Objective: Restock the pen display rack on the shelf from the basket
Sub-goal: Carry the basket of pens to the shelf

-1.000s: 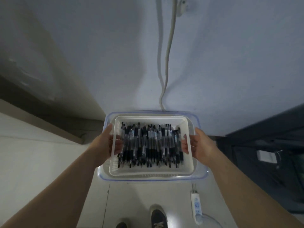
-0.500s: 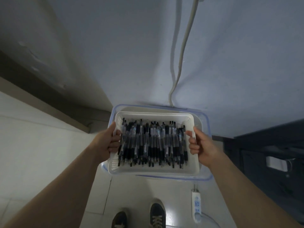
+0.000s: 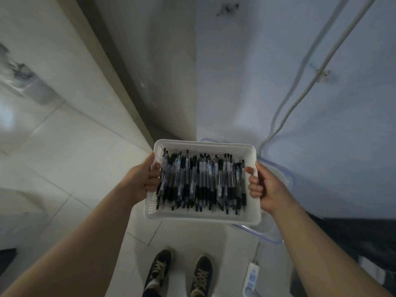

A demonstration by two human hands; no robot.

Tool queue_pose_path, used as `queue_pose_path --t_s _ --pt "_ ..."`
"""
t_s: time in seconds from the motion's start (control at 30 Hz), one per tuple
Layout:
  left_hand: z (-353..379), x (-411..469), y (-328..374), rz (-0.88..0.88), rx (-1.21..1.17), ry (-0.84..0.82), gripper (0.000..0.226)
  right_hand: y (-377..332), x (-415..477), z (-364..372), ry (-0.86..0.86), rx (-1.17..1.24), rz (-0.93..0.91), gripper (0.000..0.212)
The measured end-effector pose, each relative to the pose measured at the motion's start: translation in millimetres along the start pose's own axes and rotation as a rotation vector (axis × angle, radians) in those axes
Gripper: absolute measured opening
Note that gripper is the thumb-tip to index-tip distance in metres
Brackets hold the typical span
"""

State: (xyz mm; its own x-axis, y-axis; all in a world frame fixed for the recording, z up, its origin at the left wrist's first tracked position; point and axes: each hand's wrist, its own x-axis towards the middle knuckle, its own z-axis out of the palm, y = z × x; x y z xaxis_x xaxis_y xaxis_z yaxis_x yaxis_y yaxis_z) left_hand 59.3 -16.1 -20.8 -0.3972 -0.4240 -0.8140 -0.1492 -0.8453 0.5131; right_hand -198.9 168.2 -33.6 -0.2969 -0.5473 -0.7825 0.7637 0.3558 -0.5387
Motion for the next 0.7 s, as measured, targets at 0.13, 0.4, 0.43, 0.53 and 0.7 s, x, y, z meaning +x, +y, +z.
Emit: queue_pose_path --t_s 0.13,0.4,0.43,0.53,0.7 --pt "-32 -56 -1 0.064 -0.118 0.05 0.047 -10 -26 44 -0.094 -0.082 0.024 0.029" --pt "-107 -179 -26 0.205 -0.342 0.211 0.046 5 -81 152 -0.285 -0.286 0.093 0.029" --pt "-118 -197 -32 0.222 -0.375 0.237 0.046 12 -89 168 -0.31 -0.322 0.104 0.029" --pt "-152 -246 -48 0.277 -0.447 0.305 0.046 36 -117 219 -0.397 -0.411 0.135 0.03" --pt "-208 -324 -91 0.335 -0.572 0.416 0.046 90 -167 288 -0.519 -0.561 0.181 0.031"
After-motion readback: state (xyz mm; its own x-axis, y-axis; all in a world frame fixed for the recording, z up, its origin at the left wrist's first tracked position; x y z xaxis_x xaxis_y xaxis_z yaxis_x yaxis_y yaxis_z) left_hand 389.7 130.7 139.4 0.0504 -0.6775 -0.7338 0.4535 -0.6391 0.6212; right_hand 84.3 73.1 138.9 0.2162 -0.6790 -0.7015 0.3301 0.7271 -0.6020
